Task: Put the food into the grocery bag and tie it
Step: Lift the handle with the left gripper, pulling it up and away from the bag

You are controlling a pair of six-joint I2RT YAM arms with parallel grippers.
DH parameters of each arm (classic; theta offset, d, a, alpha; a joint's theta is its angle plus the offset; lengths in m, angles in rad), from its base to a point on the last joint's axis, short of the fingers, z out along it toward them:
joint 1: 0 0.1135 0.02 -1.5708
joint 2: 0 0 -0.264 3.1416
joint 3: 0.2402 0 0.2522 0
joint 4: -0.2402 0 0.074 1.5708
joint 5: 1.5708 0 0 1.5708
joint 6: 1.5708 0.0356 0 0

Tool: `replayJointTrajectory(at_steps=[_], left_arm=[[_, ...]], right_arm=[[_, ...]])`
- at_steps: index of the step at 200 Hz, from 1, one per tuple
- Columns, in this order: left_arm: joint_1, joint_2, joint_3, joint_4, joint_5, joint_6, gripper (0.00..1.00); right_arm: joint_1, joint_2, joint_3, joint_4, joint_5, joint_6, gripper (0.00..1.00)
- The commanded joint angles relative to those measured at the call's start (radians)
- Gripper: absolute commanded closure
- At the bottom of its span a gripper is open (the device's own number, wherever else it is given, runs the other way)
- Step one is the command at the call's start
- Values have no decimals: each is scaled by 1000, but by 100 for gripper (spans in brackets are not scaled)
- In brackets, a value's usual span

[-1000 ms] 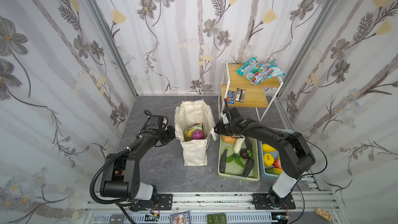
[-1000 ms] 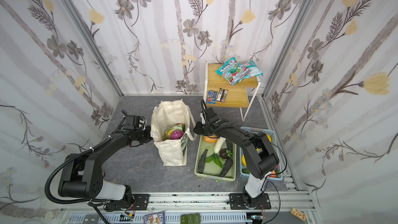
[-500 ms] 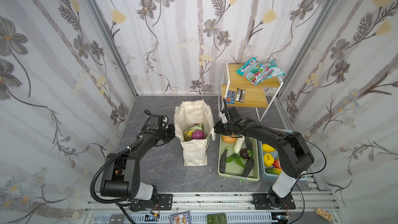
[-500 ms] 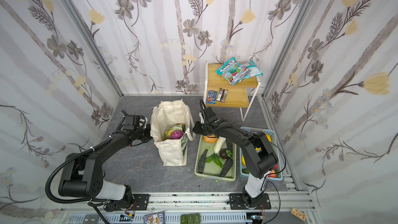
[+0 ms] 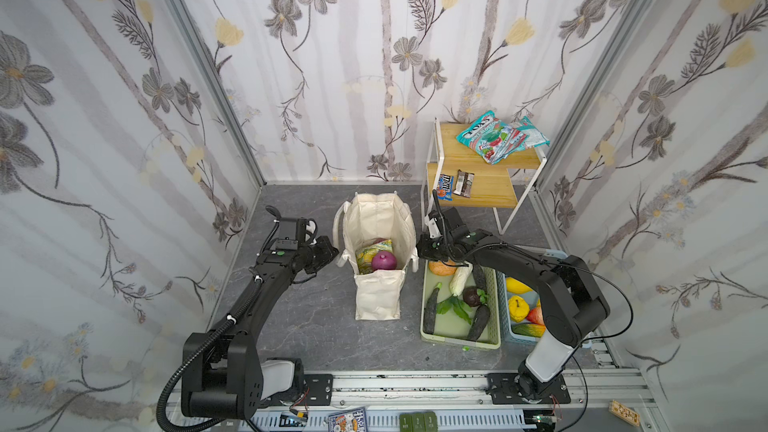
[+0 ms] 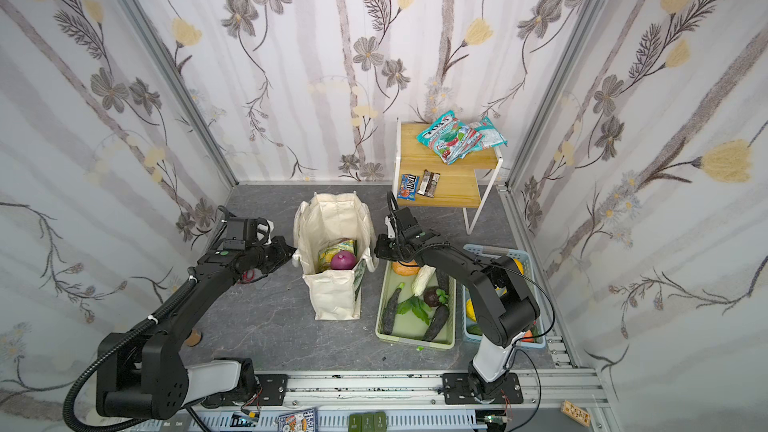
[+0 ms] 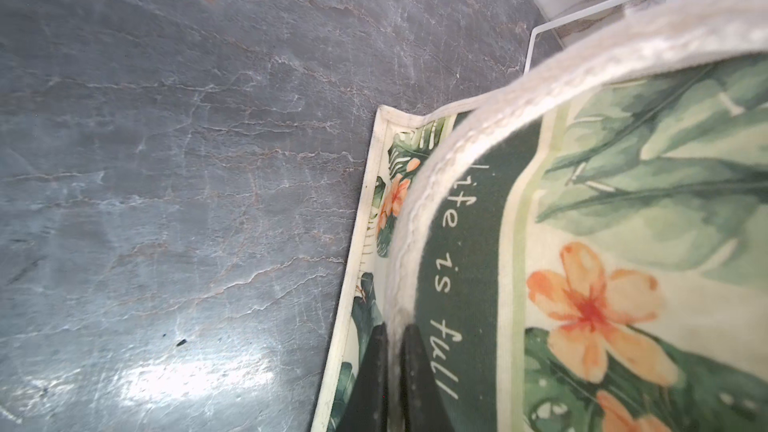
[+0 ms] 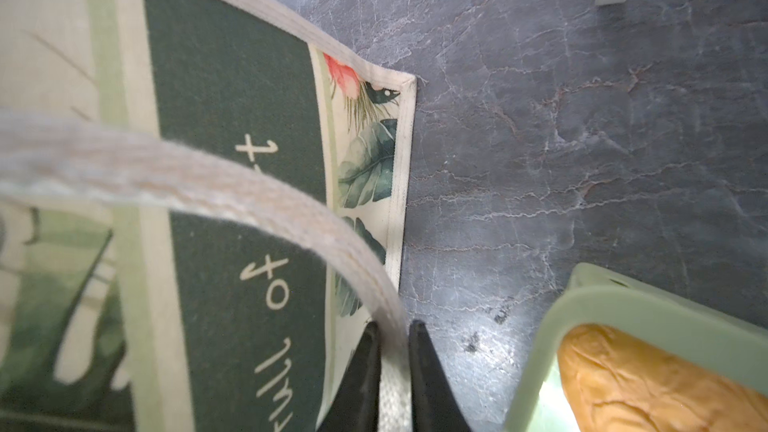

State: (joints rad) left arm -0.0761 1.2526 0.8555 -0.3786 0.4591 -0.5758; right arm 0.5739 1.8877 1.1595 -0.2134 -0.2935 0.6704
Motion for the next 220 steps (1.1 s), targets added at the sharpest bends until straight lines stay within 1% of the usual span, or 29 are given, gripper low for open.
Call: replayJointTrajectory(at_steps=[1,41,78,86,93,109,140,157,171,182,210,218,220], left_arm=[[12,-48,26,-63,-22,37,100],[39,-104,98,-137,-33,56,100],[46,-139,210,-183,-16,55,100],[46,-147,239,-195,-16,53,100],[47,-152,265,-205,-16,53,100],[46,-165,325,-223,-12,46,100],[43,-174,432,-229,30,13,100],[23,-173,471,-211,38,-13,100],[1,-170,499,-185,33,-41,100],[-17,-168,526,-169,21,-58,100],[-51,-152,591,-132,19,-103,100],[-66,-145,591,-121,19,-112,100],[-71,-142,615,-118,19,-113,100]], right_arm=[[2,-27,-10,53,-9,17,85],[-1,-99,-25,37,16,25,88],[-5,-134,-25,19,15,25,88],[-5,-134,-22,5,11,24,85],[-5,-134,-18,-16,20,23,80],[-6,-149,-34,-35,31,26,73],[-15,-191,-74,-34,45,31,63],[-23,-195,-78,-42,44,32,59],[-25,-201,-77,-59,41,41,52],[-30,-218,-83,-67,34,56,49],[-55,-283,-131,-73,22,108,42],[-59,-334,-148,-72,17,115,39],[-59,-342,-151,-71,17,116,39]])
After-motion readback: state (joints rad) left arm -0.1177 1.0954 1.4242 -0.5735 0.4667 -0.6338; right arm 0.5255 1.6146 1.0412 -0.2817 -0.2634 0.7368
